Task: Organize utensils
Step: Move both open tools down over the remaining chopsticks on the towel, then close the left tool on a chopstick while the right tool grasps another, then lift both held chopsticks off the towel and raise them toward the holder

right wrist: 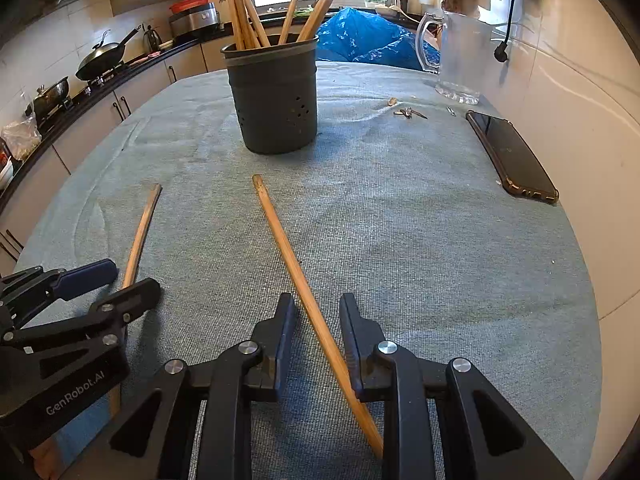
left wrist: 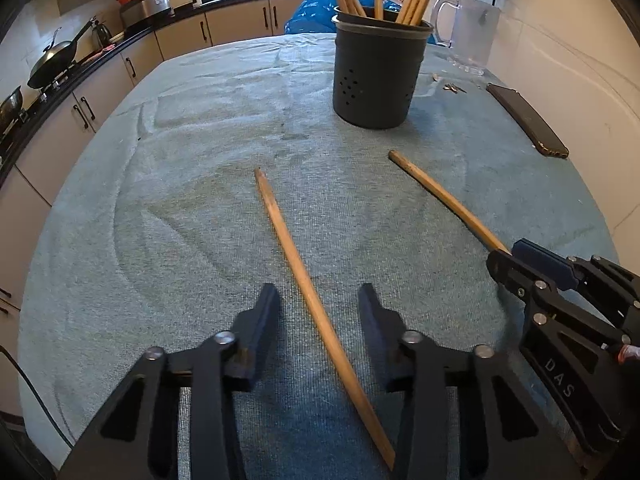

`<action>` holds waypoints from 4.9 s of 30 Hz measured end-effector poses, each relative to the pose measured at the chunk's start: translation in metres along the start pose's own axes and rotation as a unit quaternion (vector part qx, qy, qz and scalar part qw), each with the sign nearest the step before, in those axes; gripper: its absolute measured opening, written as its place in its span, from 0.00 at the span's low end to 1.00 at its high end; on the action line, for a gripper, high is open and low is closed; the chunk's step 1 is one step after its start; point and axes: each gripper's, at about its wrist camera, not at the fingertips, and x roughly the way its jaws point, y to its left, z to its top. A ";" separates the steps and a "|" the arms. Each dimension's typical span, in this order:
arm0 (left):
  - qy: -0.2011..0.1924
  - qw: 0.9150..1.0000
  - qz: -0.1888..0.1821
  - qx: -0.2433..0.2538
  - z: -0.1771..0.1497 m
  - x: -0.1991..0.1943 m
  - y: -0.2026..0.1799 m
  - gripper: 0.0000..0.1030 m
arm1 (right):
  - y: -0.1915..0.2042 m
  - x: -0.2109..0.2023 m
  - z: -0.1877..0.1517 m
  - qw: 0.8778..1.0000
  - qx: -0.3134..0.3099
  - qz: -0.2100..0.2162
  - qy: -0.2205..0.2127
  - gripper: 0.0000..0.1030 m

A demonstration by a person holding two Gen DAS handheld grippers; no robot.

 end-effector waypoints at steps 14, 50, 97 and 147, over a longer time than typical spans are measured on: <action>-0.007 1.000 -0.013 0.003 -0.005 -0.003 0.003 0.14 | -0.002 0.000 0.000 1.000 0.015 0.000 -0.001 0.24; 0.007 0.998 -0.068 -0.012 -0.043 -0.027 0.064 0.07 | -0.032 -0.031 -0.037 0.980 0.122 0.117 0.107 0.17; 0.014 0.997 -0.056 0.051 0.049 0.037 0.045 0.40 | 0.041 0.058 0.078 0.985 -0.105 0.035 0.131 0.28; -0.112 0.989 -0.077 -0.060 0.019 -0.088 0.071 0.06 | -0.007 -0.066 0.042 0.987 0.066 0.129 -0.074 0.07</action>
